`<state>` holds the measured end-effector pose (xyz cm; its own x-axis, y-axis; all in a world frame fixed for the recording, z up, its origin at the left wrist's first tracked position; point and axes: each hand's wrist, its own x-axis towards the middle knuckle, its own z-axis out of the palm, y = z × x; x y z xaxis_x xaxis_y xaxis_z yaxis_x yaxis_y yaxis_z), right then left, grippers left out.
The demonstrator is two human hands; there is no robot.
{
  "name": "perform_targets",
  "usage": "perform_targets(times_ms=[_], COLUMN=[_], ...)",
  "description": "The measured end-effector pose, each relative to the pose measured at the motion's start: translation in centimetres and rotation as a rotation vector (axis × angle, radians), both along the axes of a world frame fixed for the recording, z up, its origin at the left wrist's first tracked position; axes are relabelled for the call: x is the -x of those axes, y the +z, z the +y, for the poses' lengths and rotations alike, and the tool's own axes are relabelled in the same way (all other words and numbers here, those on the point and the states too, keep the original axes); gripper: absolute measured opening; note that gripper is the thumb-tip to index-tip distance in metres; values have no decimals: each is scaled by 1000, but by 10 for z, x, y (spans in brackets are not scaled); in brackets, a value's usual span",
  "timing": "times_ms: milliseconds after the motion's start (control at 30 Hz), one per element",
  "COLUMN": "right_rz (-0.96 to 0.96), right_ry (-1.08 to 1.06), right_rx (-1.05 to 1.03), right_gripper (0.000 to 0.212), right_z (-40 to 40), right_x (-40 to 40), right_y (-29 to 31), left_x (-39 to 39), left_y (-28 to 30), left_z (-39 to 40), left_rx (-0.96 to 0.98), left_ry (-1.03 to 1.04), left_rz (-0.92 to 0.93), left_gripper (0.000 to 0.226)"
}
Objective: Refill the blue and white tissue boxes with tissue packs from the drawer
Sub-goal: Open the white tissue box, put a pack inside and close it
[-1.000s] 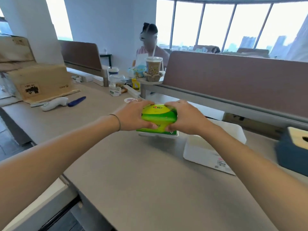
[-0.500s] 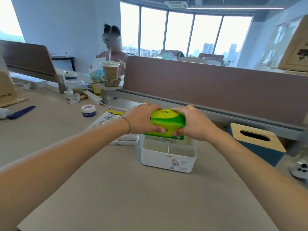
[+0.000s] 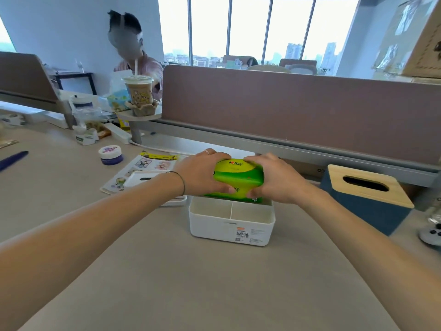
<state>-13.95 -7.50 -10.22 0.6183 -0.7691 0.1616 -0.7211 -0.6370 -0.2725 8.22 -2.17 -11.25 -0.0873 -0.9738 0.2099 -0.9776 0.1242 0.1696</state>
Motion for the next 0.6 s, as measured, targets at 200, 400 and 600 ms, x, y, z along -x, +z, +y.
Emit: perform_targets(times_ms=[200, 400, 600], right_rz=[27, 26, -129], right_ry=[-9, -27, 30], right_rx=[-28, 26, 44], right_gripper=[97, 89, 70], right_z=[5, 15, 39], right_x=[-5, -8, -39], right_y=[-8, 1, 18], left_x=[-1, 0, -10], left_y=[-10, -8, 2], left_z=[4, 11, 39], left_rx=[-16, 2, 149], left_ry=[-4, -22, 20], left_rz=[-1, -21, -8], left_gripper=[92, 88, 65])
